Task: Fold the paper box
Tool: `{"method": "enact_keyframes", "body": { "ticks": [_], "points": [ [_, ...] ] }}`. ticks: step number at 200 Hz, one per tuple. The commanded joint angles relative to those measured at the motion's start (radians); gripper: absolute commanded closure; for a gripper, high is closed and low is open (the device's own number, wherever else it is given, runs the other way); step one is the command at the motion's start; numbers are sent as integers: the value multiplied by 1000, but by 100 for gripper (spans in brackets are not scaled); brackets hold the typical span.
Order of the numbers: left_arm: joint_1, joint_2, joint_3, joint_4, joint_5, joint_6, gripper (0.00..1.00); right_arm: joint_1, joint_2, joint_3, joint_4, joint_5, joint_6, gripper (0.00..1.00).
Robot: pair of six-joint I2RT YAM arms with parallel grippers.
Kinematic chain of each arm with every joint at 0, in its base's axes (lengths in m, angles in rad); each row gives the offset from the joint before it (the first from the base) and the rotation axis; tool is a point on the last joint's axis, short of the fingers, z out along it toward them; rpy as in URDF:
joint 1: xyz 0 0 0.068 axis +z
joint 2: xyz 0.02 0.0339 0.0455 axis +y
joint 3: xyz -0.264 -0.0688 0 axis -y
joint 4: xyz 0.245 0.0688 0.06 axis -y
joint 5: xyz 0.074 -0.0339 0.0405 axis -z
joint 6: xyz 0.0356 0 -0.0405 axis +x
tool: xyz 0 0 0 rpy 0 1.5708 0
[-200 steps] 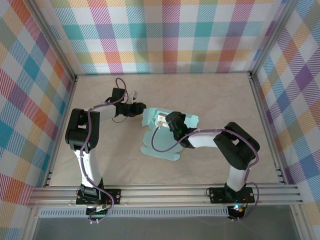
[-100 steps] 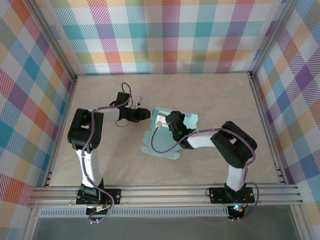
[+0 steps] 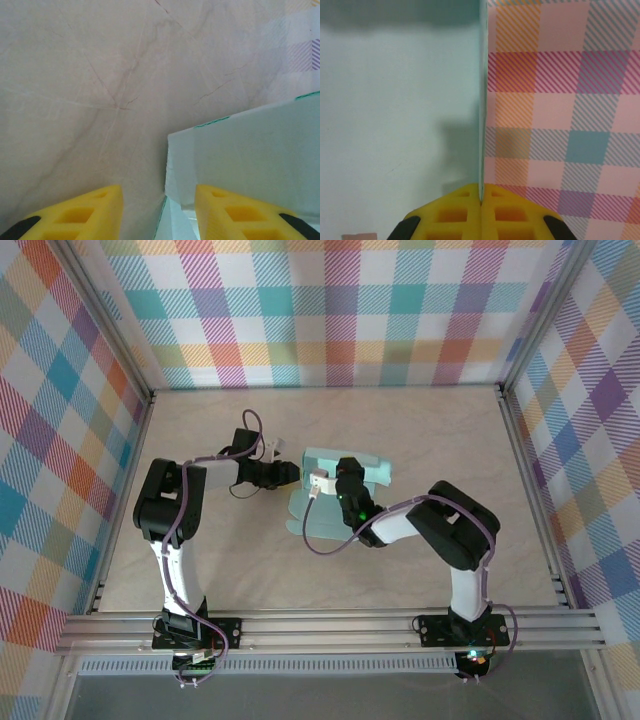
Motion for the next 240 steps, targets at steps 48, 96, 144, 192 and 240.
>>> {"method": "enact_keyframes", "body": {
  "ticks": [48,96,144,192,240],
  "points": [
    [-3,-68,-30,-31,-58,34,58,36,47,-22,212,31,-101,100],
    [5,-96,-61,0,-37,15,58,53,121,-31,380,74,-185,100],
    [5,-120,-84,-8,-60,36,58,61,156,-33,379,83,-169,100],
    [-3,-187,-145,54,-84,113,57,62,151,-43,378,88,-164,100],
    [-51,-219,-192,139,-132,236,58,68,144,-40,347,88,-135,100]
  ]
}}
